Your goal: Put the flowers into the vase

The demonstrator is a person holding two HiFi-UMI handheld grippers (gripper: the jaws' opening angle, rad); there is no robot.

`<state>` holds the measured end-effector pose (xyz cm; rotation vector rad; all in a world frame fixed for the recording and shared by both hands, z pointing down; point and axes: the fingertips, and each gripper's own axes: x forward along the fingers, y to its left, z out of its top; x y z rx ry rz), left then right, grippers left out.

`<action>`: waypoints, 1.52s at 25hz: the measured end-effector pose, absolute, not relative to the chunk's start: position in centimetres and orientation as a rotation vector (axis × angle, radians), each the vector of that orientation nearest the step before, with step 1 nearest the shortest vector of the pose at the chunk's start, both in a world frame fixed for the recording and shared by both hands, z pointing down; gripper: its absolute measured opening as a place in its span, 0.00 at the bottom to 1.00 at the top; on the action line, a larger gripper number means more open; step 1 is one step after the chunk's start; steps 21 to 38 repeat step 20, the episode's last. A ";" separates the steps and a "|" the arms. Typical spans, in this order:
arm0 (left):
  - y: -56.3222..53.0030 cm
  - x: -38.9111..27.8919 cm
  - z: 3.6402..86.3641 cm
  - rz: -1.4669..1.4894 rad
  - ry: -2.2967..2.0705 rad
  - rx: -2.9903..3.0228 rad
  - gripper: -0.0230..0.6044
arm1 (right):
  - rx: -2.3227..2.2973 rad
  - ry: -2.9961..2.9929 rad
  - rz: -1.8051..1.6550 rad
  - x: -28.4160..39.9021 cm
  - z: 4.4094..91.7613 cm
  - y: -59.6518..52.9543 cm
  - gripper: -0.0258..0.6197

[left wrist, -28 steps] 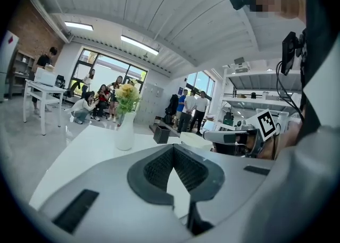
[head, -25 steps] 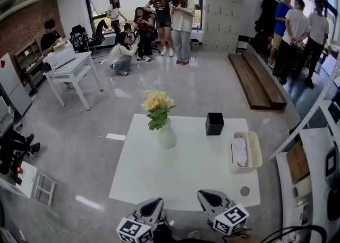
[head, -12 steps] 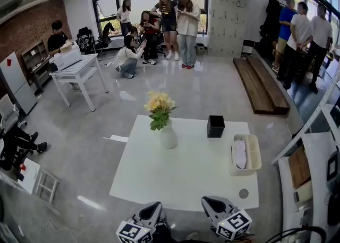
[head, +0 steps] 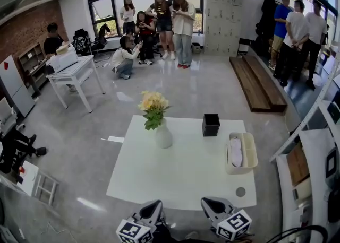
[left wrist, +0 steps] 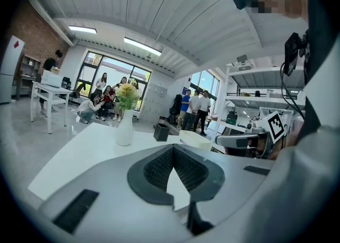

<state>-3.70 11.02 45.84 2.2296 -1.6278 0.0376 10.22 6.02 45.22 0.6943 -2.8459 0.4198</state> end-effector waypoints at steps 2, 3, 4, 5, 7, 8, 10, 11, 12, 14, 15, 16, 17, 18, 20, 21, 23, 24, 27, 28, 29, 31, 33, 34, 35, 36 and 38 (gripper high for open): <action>10.9 -3.5 45.8 0.038 -1.624 2.231 0.04 | 0.699 -2.847 0.426 10.3 45.2 5.9 0.04; 10.8 -3.5 45.8 0.039 -1.623 2.232 0.04 | 0.699 -2.847 0.427 10.3 45.2 5.8 0.04; 10.8 -3.4 45.8 0.040 -1.621 2.233 0.04 | 0.699 -2.846 0.428 10.3 45.2 5.7 0.04; 10.7 -3.4 45.8 0.040 -1.621 2.234 0.04 | 0.702 -2.844 0.430 10.3 45.1 5.7 0.04; 10.6 -3.4 45.7 0.039 -1.620 2.236 0.04 | 0.706 -2.843 0.429 10.2 45.1 5.6 0.04; 10.5 -3.4 45.6 0.039 -1.620 2.236 0.04 | 0.702 -2.846 0.426 10.2 45.2 5.5 0.04; 10.4 -3.5 45.6 0.041 -1.618 2.240 0.04 | 0.704 -2.848 0.427 10.2 45.1 5.5 0.04; 10.4 -3.5 45.6 0.042 -1.617 2.241 0.04 | 0.711 -2.846 0.434 10.2 45.1 5.4 0.04; 10.4 -3.5 45.6 0.042 -1.616 2.241 0.04 | 0.717 -2.847 0.442 10.2 45.2 5.4 0.04; 10.1 -3.6 45.5 0.039 -1.615 2.242 0.04 | 0.719 -2.853 0.446 10.2 45.3 5.3 0.04; 10.1 -3.6 45.5 0.037 -1.614 2.242 0.04 | 0.720 -2.852 0.450 10.1 45.2 5.3 0.04; 10.0 -3.6 45.5 0.036 -1.613 2.242 0.04 | 0.722 -2.848 0.454 10.1 45.3 5.3 0.04; 10.1 -3.6 45.6 0.036 -1.611 2.241 0.04 | 0.722 -2.844 0.454 10.1 45.3 5.4 0.04; 10.1 -3.6 45.6 0.035 -1.609 2.239 0.04 | 0.721 -2.839 0.451 10.1 45.3 5.4 0.04; 10.2 -3.5 45.8 0.033 -1.605 2.233 0.04 | 0.718 -2.831 0.447 10.1 45.4 5.5 0.04; 10.2 -3.5 45.8 0.033 -1.605 2.233 0.04 | 0.718 -2.831 0.447 10.1 45.4 5.5 0.04; 10.2 -3.5 45.8 0.033 -1.605 2.233 0.04 | 0.718 -2.831 0.447 10.1 45.4 5.5 0.04; 10.2 -3.5 45.8 0.033 -1.605 2.233 0.04 | 0.718 -2.831 0.447 10.1 45.4 5.5 0.04; 10.2 -3.5 45.8 0.033 -1.605 2.233 0.04 | 0.718 -2.831 0.447 10.1 45.4 5.5 0.04; 10.2 -3.5 45.8 0.033 -1.605 2.233 0.04 | 0.718 -2.831 0.447 10.1 45.4 5.5 0.04; 10.2 -3.5 45.8 0.033 -1.605 2.233 0.04 | 0.718 -2.831 0.447 10.1 45.4 5.5 0.04; 10.2 -3.5 45.8 0.033 -1.605 2.233 0.04 | 0.718 -2.831 0.447 10.1 45.4 5.5 0.04; 10.2 -3.5 45.8 0.033 -1.605 2.233 0.04 | 0.718 -2.831 0.447 10.1 45.4 5.5 0.04; 10.2 -3.5 45.8 0.033 -1.605 2.233 0.04 | 0.718 -2.831 0.447 10.1 45.4 5.5 0.04; 10.2 -3.5 45.8 0.033 -1.605 2.233 0.04 | 0.718 -2.831 0.447 10.1 45.4 5.5 0.04; 10.2 -3.5 45.8 0.033 -1.605 2.233 0.04 | 0.718 -2.831 0.447 10.1 45.4 5.5 0.04; 10.2 -3.5 45.8 0.033 -1.605 2.233 0.04 | 0.718 -2.831 0.447 10.1 45.4 5.5 0.04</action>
